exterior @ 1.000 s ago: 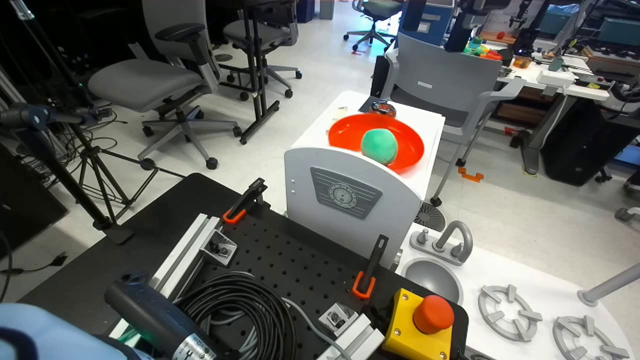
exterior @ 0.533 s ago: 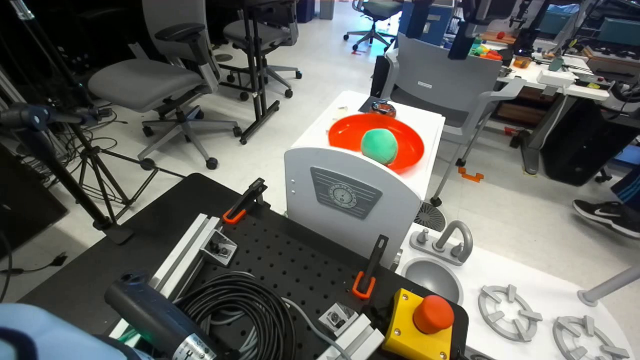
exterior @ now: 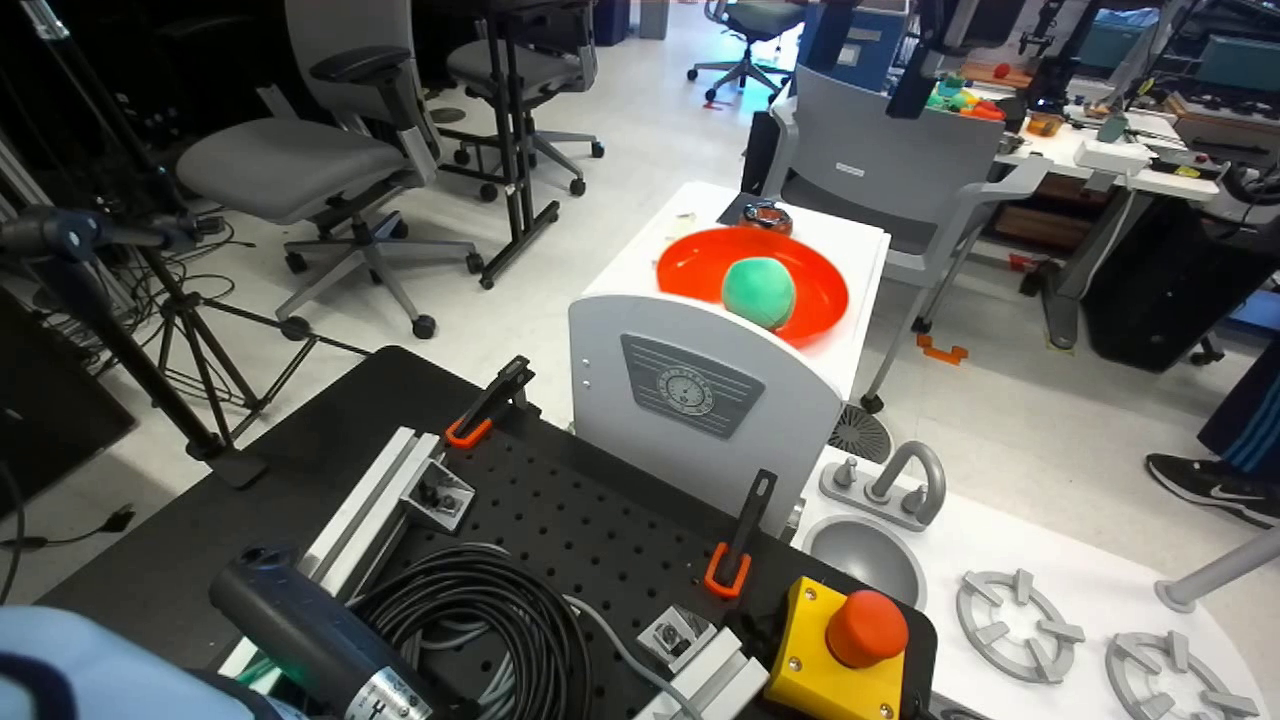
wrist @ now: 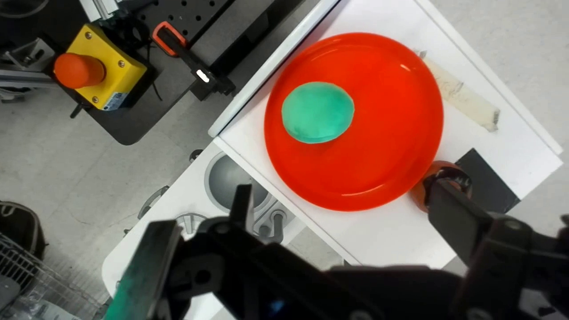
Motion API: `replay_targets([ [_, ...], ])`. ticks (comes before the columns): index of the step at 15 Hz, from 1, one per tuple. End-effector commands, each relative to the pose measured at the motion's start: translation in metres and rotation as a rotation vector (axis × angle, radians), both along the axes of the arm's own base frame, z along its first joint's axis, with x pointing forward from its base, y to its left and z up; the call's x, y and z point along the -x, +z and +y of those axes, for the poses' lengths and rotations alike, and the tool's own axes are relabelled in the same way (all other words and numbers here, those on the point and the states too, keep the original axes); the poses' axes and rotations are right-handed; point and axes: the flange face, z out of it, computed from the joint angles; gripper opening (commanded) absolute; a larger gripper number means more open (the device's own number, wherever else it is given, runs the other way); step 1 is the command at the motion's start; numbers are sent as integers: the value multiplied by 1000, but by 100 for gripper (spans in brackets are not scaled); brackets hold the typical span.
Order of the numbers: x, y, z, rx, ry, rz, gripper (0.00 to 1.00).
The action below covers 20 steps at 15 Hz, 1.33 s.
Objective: Pick up the green plush toy from the orange plate and put it on the counter
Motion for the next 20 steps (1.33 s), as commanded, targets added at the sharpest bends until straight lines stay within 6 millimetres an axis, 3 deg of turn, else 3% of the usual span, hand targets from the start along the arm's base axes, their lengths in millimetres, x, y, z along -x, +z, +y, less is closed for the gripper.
replay_targets([
  [1, 5, 18, 12, -34, 44, -67, 100],
  [13, -3, 16, 14, -46, 13, -160, 100],
  [20, -10, 0, 8, -16, -11, -172, 100],
])
